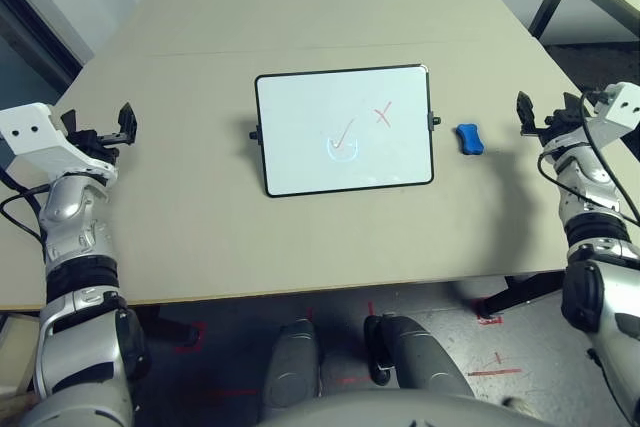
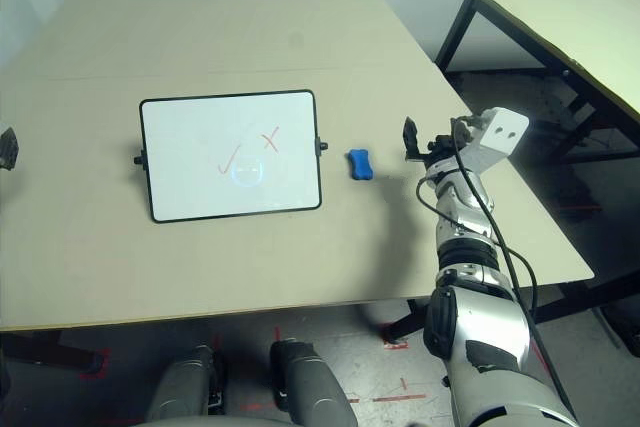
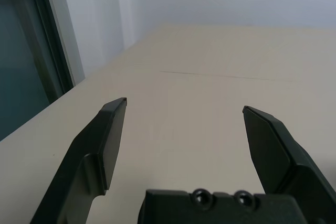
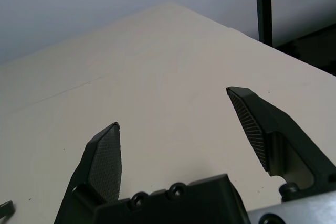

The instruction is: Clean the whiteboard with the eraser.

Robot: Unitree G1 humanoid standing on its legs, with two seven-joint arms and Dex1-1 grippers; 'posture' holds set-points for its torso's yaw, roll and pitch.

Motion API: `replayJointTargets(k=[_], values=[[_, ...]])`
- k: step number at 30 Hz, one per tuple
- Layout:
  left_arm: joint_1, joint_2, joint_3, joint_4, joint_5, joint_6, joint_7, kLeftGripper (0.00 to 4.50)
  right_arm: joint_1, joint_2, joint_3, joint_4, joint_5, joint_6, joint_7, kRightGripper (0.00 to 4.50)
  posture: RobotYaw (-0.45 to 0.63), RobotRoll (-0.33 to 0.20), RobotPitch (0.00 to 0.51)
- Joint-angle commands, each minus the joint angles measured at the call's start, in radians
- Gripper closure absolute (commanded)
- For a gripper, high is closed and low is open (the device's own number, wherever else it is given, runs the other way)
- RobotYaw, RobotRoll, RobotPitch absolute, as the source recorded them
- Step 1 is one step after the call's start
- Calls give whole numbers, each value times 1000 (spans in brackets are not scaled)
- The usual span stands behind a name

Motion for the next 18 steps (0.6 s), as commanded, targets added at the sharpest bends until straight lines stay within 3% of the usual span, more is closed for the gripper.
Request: replayJointTargets(k=[1,7,11,13,18], values=[[14,8,9,-24,-5,18,9,0,-2,7,10,15,-5,-10,1,17,104,0,98],[-11,9,-10,-92,-9,54,-3,0,8,7,5,-1,1,-7,-2,17,110,0,95],[-58,41,-41,-182,-33,138,-79,0,23,-6,15,-104,-3,89,-22,17,99,0,93],[-83,62,-65,-237,-49,190,-136,0,35,-12,14,-199,9,194,-35,17,94,0,91],[-123,112,-146,-440,-146,430,-313,0,90,-28,63,-545,35,688,-44,17,62,0,89]])
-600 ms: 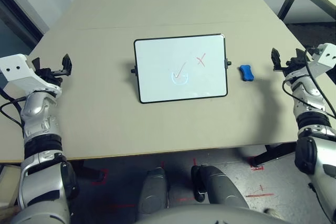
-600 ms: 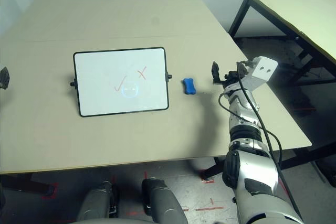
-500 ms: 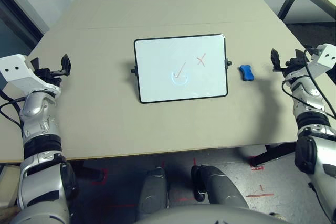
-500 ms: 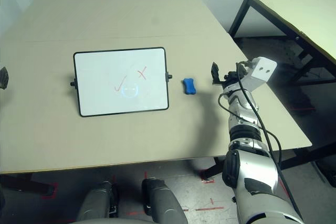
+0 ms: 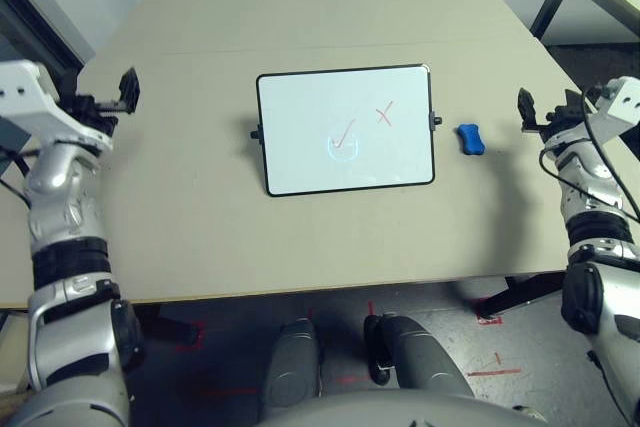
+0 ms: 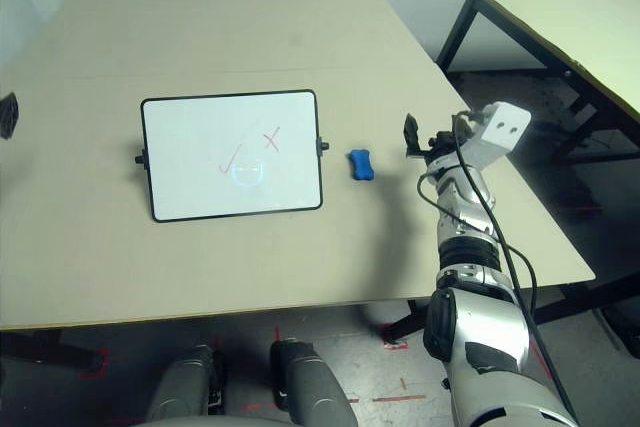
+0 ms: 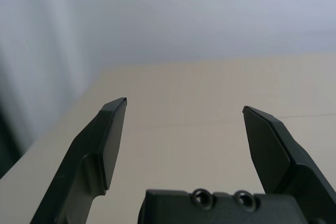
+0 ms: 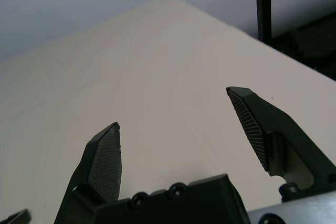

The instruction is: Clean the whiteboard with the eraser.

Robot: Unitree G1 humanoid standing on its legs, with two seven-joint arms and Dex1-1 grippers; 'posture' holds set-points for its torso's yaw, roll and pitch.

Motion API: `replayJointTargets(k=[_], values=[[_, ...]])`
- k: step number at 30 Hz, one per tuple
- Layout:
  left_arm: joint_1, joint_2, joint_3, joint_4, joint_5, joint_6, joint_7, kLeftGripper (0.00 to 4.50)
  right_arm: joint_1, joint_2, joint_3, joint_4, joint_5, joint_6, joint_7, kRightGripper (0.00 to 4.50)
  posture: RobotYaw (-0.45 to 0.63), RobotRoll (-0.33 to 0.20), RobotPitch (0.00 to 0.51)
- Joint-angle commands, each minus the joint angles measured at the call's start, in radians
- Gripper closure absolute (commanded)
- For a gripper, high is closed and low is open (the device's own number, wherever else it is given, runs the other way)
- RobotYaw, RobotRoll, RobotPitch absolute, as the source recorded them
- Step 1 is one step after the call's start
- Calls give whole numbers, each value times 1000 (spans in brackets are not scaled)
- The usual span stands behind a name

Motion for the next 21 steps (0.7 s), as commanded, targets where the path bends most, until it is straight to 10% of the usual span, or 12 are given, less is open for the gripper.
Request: replayJointTargets(k=[1,8,21], values=[[-1,28,-74,-156,-70,181,-124,0,46,-21,66,-227,16,368,2,17,61,0,89],[4,7,-224,-409,-111,386,-223,0,42,-17,156,-434,4,752,-3,17,50,0,82],[67,-49,-362,-552,-91,486,-254,0,-16,49,243,-368,-43,773,-1,17,65,0,92]])
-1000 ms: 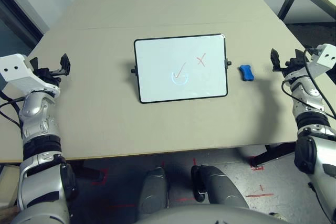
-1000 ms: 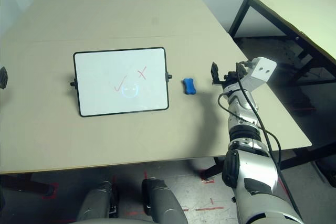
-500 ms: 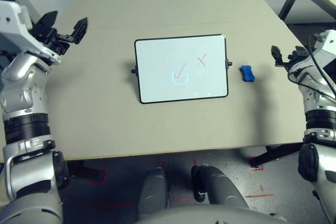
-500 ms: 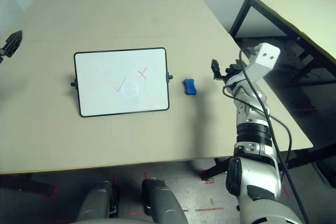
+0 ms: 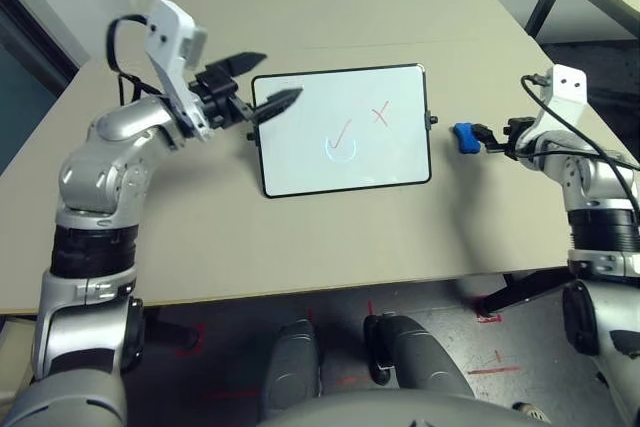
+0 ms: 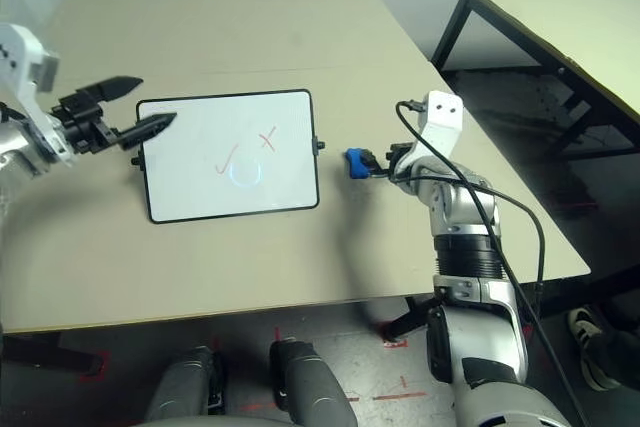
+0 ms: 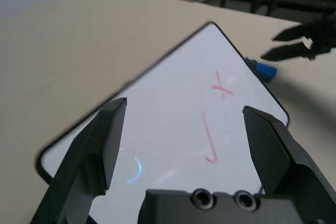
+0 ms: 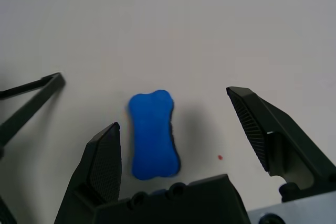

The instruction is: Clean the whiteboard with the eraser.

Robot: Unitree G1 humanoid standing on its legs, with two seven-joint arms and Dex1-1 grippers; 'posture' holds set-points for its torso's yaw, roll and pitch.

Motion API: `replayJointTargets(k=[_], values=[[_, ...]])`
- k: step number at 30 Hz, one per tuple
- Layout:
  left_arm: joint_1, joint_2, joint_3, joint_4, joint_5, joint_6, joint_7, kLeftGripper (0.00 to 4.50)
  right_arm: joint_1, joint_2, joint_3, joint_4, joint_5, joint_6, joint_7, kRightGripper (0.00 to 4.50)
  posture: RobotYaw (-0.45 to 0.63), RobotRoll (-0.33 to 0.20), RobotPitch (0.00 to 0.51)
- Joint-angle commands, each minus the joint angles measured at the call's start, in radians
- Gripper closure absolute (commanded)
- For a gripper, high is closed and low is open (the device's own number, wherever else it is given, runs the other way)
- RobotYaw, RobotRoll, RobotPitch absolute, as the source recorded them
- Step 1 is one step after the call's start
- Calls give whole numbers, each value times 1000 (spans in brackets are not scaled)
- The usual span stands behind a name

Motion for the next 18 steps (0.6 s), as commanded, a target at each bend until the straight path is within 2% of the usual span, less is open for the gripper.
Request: replayJointTargets(k=[1,15,18], values=[[4,-7,-21,-14,23,10,-5,0,-14,25,23,32,-14,0,-1,17,66,0,92],[-18,-41,-42,-11,63,16,-10,0,-36,73,25,192,-54,-94,-30,17,79,0,94],[-28,-41,-41,-13,65,22,-12,0,-37,90,19,224,-58,-118,-40,535,83,0,92]])
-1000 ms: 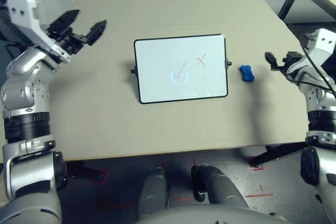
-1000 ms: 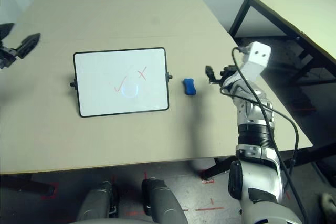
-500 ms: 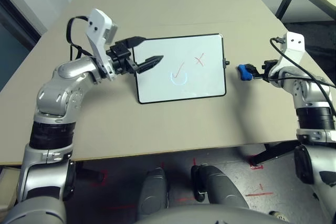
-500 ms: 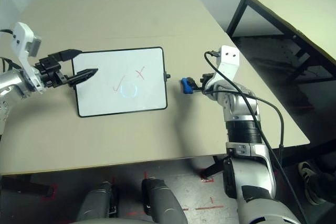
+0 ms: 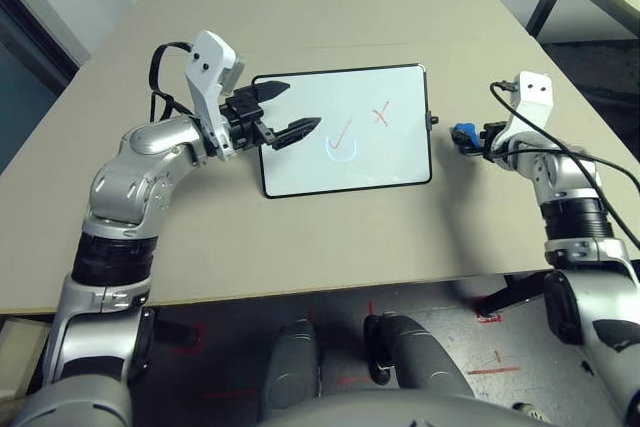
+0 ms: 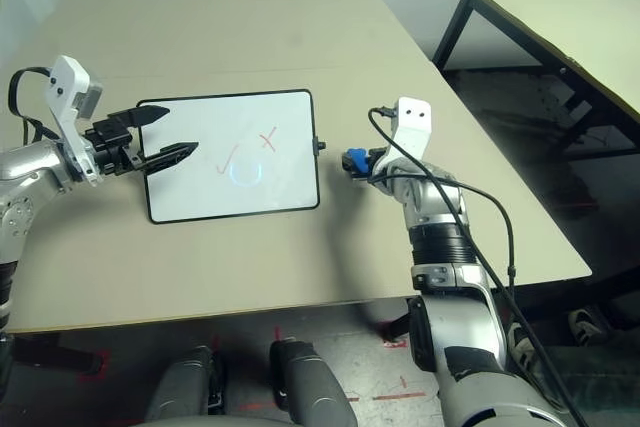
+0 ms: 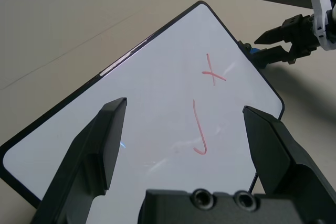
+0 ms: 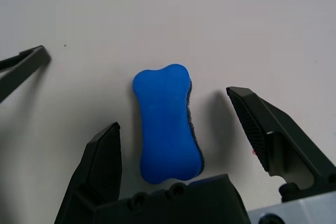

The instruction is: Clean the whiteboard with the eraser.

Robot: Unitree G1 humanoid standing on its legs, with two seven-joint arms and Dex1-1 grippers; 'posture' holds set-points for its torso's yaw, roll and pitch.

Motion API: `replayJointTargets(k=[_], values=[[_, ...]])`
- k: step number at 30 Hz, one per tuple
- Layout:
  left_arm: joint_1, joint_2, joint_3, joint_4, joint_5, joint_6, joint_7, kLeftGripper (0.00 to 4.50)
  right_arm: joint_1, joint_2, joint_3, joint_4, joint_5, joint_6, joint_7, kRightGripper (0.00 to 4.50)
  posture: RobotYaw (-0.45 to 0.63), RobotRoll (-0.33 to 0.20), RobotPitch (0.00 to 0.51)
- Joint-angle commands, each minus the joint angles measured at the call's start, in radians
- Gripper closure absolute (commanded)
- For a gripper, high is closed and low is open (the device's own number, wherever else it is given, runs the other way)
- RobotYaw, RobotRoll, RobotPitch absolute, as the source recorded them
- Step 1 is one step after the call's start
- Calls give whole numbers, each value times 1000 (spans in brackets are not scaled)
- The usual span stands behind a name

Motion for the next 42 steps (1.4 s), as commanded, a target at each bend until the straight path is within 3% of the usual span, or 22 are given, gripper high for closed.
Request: replayJointTargets(k=[1,8,10,19,24,29,42], values=[[-10,0,-9,-12,7,16,-7,0,-10,18,-6,42,-10,-33,-12,863,86,0,91],[-18,-3,-6,-16,7,26,-1,0,-19,18,-25,63,-16,-86,-46,3216,89,0,90],[-19,-5,-6,-16,7,27,-1,0,-22,17,-31,54,-15,-93,-56,3594,87,0,90],[-26,-17,-14,-3,11,24,-9,0,-61,-4,-30,-123,-40,-208,-73,3667,65,0,91],[-35,-18,-21,17,20,15,-28,0,-98,20,50,-292,-23,-195,27,3667,56,0,89],[-50,-20,-29,33,30,11,-46,0,-51,68,150,-412,-13,-133,102,3668,53,0,86],[-52,-20,-31,26,38,17,-55,0,42,128,267,-258,-102,-286,135,3676,71,0,88]])
